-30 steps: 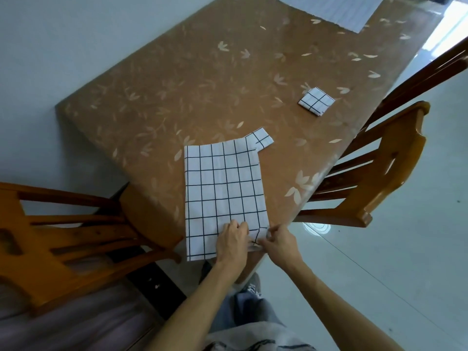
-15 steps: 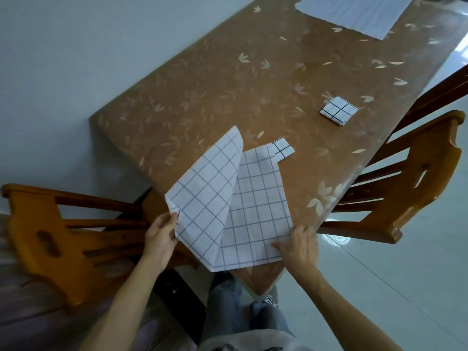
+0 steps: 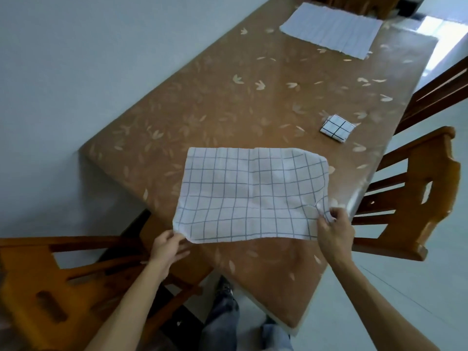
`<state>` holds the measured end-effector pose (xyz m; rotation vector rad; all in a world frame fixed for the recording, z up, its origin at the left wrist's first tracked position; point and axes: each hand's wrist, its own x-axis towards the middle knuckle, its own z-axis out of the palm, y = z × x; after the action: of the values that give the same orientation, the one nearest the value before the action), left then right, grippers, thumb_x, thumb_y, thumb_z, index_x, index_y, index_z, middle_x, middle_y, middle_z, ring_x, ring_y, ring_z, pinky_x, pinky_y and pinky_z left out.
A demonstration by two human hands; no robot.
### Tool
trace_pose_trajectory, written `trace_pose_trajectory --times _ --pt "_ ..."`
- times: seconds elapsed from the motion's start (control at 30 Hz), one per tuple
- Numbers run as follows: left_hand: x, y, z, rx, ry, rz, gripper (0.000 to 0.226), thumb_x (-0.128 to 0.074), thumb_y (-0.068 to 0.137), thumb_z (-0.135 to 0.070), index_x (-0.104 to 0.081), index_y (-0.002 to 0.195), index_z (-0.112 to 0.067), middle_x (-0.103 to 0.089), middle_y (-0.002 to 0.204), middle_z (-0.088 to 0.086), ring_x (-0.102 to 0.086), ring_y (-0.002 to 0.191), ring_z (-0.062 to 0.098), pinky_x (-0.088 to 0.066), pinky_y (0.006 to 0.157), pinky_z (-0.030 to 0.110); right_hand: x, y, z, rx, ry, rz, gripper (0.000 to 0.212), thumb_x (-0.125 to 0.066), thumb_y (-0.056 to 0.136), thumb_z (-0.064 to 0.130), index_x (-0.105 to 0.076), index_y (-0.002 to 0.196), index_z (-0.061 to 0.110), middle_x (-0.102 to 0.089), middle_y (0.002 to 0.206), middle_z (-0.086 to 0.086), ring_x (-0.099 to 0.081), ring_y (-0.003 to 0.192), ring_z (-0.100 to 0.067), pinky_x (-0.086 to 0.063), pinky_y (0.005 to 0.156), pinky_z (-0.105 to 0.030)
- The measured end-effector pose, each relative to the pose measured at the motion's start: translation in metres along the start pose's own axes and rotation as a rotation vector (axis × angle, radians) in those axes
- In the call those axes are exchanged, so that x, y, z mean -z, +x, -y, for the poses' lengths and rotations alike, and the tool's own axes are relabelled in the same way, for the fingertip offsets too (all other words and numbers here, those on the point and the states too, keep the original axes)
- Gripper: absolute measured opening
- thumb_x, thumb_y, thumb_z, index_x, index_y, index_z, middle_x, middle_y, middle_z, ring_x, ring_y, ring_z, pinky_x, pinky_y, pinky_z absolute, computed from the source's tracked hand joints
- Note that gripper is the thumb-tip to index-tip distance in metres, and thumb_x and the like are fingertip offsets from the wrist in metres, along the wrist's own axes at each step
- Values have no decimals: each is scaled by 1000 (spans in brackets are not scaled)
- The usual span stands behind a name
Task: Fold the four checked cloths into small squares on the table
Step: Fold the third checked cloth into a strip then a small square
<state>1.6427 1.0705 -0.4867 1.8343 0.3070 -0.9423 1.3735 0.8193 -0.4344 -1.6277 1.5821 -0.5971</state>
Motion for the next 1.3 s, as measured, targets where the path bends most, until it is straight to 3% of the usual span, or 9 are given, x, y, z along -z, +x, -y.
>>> trace_pose_trajectory --times 0.17,0.37,0.47,0.67,0.8,0.9,1.03,1.17,1.3 --pt "1 40 -47 -200 331 -246 28 -45 95 -35 -60 112 -18 -68 109 6 -64 94 23 -55 81 42 -8 3 -22 -284 -12 72 54 -73 79 27 -50 128 19 -58 111 -3 -60 97 -25 -53 91 -48" --pt "-32 97 -109 -611 789 -104 19 -61 94 -26 -60 112 -19 -62 103 0 -58 95 19 -44 83 33 -13 41 -36 -386 -157 159 53 -65 86 53 -65 115 9 -66 110 -12 -61 100 -29 -51 88 -43" --pt "-61 134 -129 -639 870 -37 33 -70 88 -27 -61 117 -14 -60 113 9 -60 98 27 -51 86 39 -11 76 -35 -373 -47 126 57 -69 87 43 -57 130 7 -63 122 -14 -58 104 -25 -48 92 -39" --pt "-110 175 -171 -682 844 -8 48 -79 82 -37 -58 118 -12 -64 98 3 -60 95 23 -47 81 36 -19 128 -30 -293 13 156 56 -72 87 35 -54 132 8 -64 113 -10 -62 96 -21 -46 66 -24" --pt "-126 188 -191 -627 878 41 49 -82 77 -40 -55 111 -17 -62 93 3 -61 91 24 -48 79 37 -28 158 -27 -272 74 137 51 -74 84 33 -59 127 11 -69 108 -8 -68 94 -23 -58 77 -39" --pt "-137 189 -200 -808 963 54 50 -85 74 -36 -59 113 -17 -62 104 7 -62 92 27 -53 82 40 -28 171 -22 -227 95 95 38 -74 83 26 -66 118 13 -72 100 -5 -69 94 -23 -57 89 -44" --pt "-175 179 -215 -1173 1034 282 81 -87 71 -33 -48 140 -16 -47 138 10 -51 121 27 -46 100 41 -24 178 -5 -125 140 118 28 -72 83 8 -70 111 15 -71 95 -1 -67 94 -19 -53 83 -29" --pt "-216 170 -233 -1205 1407 378 117 -87 65 -48 -20 156 -23 -17 164 6 -16 150 26 -18 122 46 -13 169 12 3 82 211 16 -69 85 3 -75 94 16 -70 94 -6 -62 86 -19 -50 73 -21" --pt "-234 157 -250 -1272 1519 399 67 -85 69 -44 -58 128 -25 -67 121 -2 -57 120 19 -22 115 45 6 161 15 -11 104 265 31 -60 85 -10 -75 83 17 -68 98 -14 -63 94 -23 -50 77 -26"
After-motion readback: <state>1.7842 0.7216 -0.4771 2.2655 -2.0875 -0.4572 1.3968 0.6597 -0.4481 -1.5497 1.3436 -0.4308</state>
